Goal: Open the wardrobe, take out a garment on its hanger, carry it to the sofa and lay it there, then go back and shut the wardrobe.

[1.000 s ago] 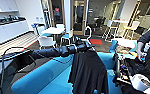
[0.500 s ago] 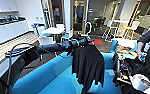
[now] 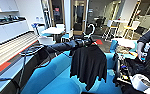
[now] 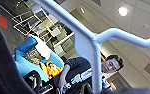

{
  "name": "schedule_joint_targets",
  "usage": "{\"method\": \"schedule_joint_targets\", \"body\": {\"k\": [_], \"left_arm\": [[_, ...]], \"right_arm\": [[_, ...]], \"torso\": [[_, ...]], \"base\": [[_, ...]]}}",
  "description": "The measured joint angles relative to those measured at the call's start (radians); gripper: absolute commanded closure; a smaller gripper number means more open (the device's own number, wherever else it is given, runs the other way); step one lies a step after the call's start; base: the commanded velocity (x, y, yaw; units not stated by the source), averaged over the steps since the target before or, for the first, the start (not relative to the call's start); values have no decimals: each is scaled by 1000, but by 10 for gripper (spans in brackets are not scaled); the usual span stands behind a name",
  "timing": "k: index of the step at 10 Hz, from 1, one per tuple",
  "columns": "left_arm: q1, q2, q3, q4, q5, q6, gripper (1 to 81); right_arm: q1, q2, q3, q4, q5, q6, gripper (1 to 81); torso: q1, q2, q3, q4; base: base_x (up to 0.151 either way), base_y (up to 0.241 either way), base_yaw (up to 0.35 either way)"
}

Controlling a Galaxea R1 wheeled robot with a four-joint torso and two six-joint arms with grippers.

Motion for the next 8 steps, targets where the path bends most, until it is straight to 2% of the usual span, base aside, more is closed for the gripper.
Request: {"method": "schedule_joint_targets", "body": {"k": [2, 5, 8], "left_arm": [[22, 55, -112, 1, 42, -9, 811], [123, 85, -206, 48, 114, -3, 811], [157, 89, -266, 109, 129, -6, 811]], "right_arm": [[-1, 2, 0, 0, 0, 0, 10], [0, 3, 0, 0, 0, 0, 10], [-1, 2, 0, 0, 2, 0, 10]], "torso": [[0, 0, 0, 0], [0, 0, 0, 0], [0, 0, 0, 0]], "base": [[0, 0, 0], [0, 0, 0], [0, 0, 0]]}}
